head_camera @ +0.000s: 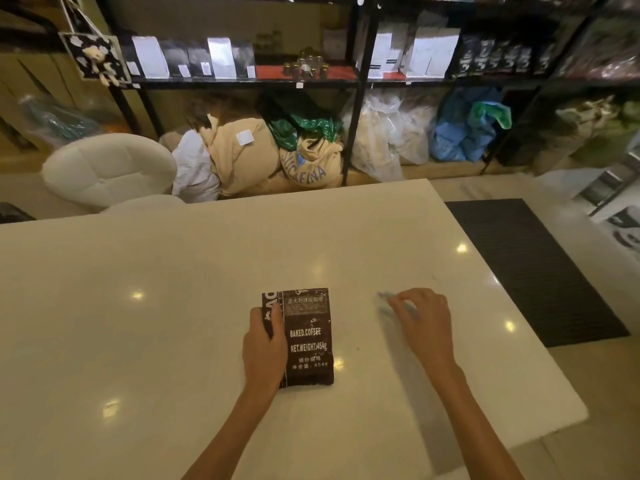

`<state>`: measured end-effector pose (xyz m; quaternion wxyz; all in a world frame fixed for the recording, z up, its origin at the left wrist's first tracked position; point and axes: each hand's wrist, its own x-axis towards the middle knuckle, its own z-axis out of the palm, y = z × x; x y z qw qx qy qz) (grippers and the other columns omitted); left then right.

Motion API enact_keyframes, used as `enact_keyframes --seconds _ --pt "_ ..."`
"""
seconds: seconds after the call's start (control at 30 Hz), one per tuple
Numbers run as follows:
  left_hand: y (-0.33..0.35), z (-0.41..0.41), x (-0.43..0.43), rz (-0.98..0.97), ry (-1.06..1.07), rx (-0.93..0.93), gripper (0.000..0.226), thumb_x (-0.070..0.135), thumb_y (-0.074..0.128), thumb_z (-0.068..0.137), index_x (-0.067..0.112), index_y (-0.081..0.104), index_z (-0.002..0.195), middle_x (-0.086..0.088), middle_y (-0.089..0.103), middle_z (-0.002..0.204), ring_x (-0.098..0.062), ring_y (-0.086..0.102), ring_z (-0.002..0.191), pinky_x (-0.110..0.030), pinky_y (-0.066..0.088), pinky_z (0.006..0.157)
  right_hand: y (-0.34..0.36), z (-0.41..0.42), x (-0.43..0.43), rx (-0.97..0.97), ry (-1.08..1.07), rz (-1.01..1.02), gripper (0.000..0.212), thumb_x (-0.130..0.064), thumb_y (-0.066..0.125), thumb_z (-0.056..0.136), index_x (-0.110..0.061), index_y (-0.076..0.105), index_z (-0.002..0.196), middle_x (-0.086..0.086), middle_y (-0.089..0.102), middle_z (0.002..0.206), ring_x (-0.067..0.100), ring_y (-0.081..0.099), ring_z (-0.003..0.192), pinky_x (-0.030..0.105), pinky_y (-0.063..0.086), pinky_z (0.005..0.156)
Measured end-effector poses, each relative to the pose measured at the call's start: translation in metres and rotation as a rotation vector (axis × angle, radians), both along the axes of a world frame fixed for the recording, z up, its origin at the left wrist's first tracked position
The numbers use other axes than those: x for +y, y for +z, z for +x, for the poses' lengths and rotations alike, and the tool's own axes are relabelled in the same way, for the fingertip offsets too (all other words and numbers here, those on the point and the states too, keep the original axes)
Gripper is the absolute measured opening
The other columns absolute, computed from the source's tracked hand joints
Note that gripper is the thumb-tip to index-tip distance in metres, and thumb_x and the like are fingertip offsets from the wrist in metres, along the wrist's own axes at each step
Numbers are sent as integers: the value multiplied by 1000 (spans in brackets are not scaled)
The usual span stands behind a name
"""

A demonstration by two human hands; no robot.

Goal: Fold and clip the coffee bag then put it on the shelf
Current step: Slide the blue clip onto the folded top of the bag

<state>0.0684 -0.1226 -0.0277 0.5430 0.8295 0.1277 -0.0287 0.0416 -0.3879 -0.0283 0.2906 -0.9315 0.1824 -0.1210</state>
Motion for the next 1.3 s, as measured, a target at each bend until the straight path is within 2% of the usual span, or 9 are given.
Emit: enact_keyframes --seconds 0.07,0.17,0.27,0.33,0.47,0.73,0.87,1.03,1.3 --pt "-2 -1 -3 -9 7 -10 27 44 42 100 17 49 98 -3 68 84 -19 71 72 -49 62 62 -5 -12 -28 109 41 -104 16 -46 72 83 -33 69 91 -8 65 104 20 55 98 25 33 80" --pt "0 -3 -7 10 -1 -51 18 36 46 100 18 49 98 0 68 83 -18 70 73 -51 61 62 -10 -30 -46 223 111 -129 27 -41 80 76 -31 68 98 -7 60 114 22 54 101 29 38 78" --pt "1 -7 -13 50 1 -80 15 36 46 98 21 48 100 4 67 84 -18 69 74 -51 60 65 -10 -35 -48 188 139 -169 19 -33 78 81 -28 69 98 -7 63 111 23 58 98 30 42 73" --pt "1 -10 -19 51 8 -86 17 40 45 94 24 47 100 5 67 85 -16 69 75 -51 59 67 -3 -34 -48 116 125 15 6 -27 68 91 -29 67 97 -6 66 104 20 62 94 32 47 73" --pt "1 -18 -41 32 -16 -130 16 42 43 93 28 47 100 8 68 83 -12 68 75 -49 58 66 20 -19 -49 75 210 404 11 -30 62 95 -40 63 100 -21 64 107 0 62 95 23 50 80" --pt "-6 -24 -72 -30 15 -125 23 44 45 95 25 50 107 8 70 93 -10 69 83 -43 60 71 40 22 -40 225 512 465 9 -26 65 92 -31 71 97 -23 69 105 8 67 91 26 54 81" --pt "-6 -20 -85 -121 17 -107 20 31 49 100 17 53 114 7 70 97 -7 69 87 -37 60 74 44 37 -36 210 514 555 10 -24 70 89 -24 68 98 -19 72 103 3 68 98 23 53 82" --pt "-6 -20 -105 -185 -4 -77 22 33 49 100 18 55 115 8 71 97 -6 70 88 -25 59 72 46 44 -24 231 380 835 32 -14 75 84 -10 55 108 -2 78 99 13 74 91 18 55 64" --pt "-7 -18 -114 -241 38 -73 17 27 50 100 15 54 112 4 69 90 3 70 77 -16 56 58 37 40 -9 233 291 925 40 -21 78 82 -16 51 112 12 73 102 19 77 74 26 59 57"
